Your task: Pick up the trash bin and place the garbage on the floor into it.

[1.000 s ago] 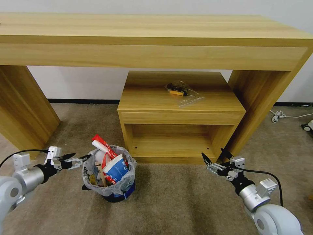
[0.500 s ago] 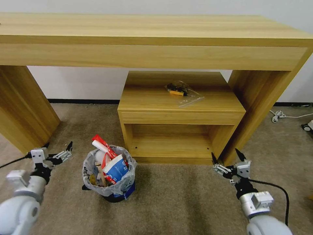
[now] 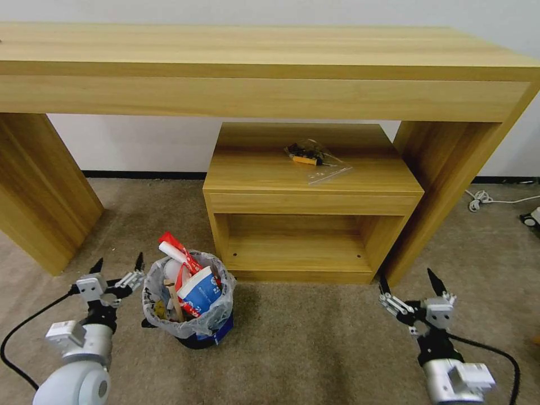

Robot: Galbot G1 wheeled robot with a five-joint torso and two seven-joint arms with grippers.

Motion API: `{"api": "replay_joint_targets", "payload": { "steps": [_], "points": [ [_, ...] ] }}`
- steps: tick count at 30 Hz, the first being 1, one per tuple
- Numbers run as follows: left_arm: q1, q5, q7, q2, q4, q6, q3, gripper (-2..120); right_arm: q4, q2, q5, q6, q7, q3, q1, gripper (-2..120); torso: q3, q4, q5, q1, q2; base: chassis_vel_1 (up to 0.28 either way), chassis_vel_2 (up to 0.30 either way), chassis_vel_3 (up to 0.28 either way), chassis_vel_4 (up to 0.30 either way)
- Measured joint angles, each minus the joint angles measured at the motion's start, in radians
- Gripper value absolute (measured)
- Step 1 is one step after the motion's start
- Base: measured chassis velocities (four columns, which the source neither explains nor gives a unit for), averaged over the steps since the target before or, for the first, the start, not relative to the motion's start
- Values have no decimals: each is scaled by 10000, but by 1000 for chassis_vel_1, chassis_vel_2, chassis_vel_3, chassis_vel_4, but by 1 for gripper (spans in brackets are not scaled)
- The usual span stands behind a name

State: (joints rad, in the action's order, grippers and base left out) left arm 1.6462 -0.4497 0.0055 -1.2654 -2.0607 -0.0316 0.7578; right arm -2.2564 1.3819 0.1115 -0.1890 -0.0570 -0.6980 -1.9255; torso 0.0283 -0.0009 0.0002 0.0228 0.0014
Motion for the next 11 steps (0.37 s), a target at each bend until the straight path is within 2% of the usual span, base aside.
{"api": "replay_joint_targets", "payload": {
  "steps": [2, 4, 5, 8, 11],
  "points": [
    [243, 0, 2, 23, -199, 0, -81, 100, -130, 51, -34, -163, 21, -56, -303, 100, 0, 0, 1, 0, 1, 0, 0, 0, 0],
    [842, 13, -103, 105, -692, -93, -362, 100, -475, 171, -172, -626, 43, -120, -1218, 100, 0, 1, -1, 0, 0, 0, 0, 0, 0],
    [842, 13, -103, 105, -692, -93, -362, 100, -475, 171, -172, -626, 43, -120, -1218, 100, 0, 1, -1, 0, 0, 0, 0, 0, 0],
    [1309, 3, -549, 306, -1010, -404, -1057, 100, -663, 260, -210, -1072, 70, -74, -2075, 100, 0, 0, -1, 0, 1, 0, 0, 0, 0],
    [1337, 145, -691, 343, -1035, -488, -1387, 100, -663, 294, -250, -1236, 62, -63, -2128, 100, 0, 0, -2, 0, 0, 0, 0, 0, 0]
  ]
}}
